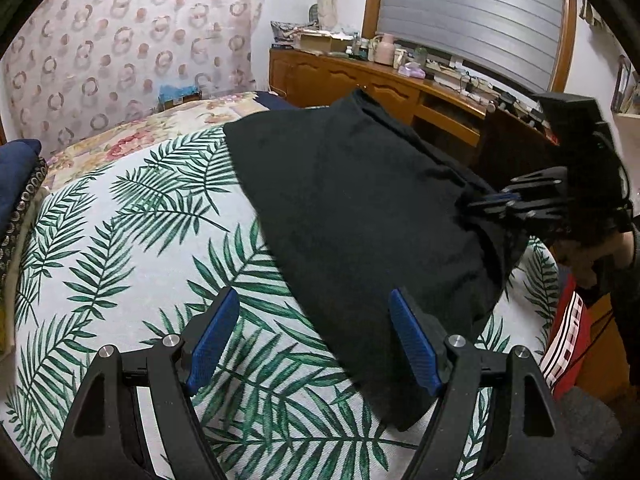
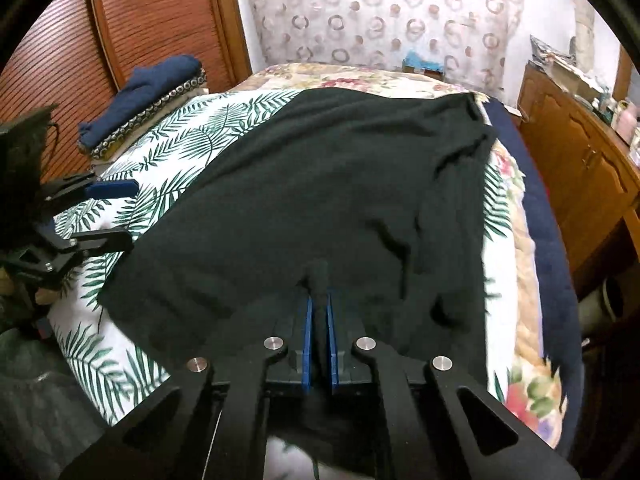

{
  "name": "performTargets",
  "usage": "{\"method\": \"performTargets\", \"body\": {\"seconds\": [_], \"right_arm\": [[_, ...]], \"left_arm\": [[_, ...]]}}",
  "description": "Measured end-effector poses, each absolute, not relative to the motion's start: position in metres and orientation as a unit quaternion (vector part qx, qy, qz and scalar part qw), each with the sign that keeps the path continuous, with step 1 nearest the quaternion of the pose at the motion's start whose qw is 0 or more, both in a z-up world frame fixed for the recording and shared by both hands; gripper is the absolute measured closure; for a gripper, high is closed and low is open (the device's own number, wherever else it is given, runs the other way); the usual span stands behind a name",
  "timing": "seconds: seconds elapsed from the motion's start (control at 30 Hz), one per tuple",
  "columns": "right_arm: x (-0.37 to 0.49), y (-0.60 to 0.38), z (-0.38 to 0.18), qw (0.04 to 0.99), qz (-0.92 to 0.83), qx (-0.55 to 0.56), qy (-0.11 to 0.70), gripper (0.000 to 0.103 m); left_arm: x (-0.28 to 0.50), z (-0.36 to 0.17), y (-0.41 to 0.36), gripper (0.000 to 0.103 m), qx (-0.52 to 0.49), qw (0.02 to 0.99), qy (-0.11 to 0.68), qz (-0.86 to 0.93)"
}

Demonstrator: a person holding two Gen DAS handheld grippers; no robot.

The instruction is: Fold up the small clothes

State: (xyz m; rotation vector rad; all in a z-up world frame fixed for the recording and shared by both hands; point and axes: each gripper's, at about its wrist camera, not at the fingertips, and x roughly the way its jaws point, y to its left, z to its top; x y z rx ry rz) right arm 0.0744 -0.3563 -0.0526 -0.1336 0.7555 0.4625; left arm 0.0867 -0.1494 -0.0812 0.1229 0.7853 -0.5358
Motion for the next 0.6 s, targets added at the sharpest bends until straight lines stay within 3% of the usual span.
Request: {"method": "performTargets", "body": {"seconds": [0.53, 0.6], "right_arm": [[-0.008, -0.398, -0.037, 0.93, 0.148, -0.04, 0.334, 0.098], [-0.008, -0.391, -0.031, 0.934, 0.142, -0.043, 0.324, 0.093]], "left_arm": [[0.082, -0.084, -0.162, 0.025, 0.071, 0.88, 0.389, -0.262], [0.082, -0.085, -0.162, 0.025, 0.072, 0.879, 0.391, -0.262]]}}
